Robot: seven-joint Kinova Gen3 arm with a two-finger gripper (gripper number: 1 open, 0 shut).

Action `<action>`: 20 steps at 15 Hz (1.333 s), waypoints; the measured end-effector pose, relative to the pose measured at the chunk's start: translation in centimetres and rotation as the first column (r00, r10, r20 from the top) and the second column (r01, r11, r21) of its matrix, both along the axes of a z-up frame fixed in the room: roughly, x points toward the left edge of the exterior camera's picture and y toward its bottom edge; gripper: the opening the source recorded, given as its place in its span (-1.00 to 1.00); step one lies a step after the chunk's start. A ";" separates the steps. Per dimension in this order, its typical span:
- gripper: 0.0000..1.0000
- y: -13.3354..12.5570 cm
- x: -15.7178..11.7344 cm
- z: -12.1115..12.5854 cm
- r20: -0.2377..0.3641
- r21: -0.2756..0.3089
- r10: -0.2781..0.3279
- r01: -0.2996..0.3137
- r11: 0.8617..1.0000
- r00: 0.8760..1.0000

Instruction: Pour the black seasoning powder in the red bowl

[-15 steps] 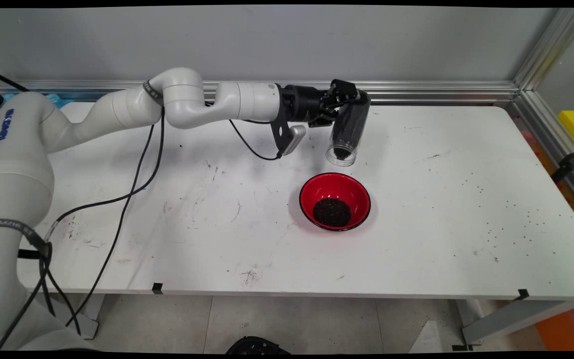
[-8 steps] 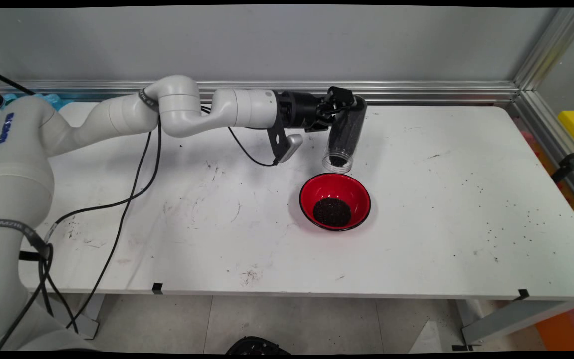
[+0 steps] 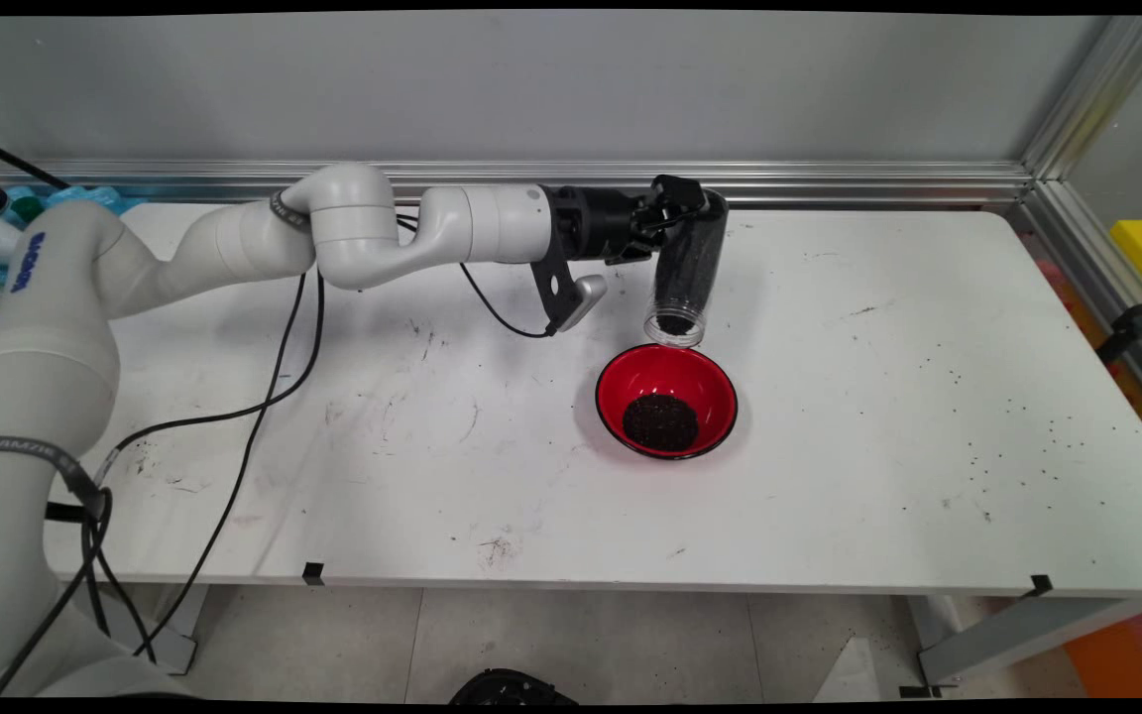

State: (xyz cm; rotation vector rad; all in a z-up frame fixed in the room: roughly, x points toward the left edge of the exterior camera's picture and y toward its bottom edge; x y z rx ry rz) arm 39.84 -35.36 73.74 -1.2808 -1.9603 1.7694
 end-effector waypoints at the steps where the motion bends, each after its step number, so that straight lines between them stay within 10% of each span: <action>1: -1.00 0.3 -0.1 0.0 0.002 -0.004 0.007 -0.007 1.000 1.000; 20: -1.00 2.3 -1.3 -0.2 0.053 -0.123 0.012 -0.005 0.992 0.999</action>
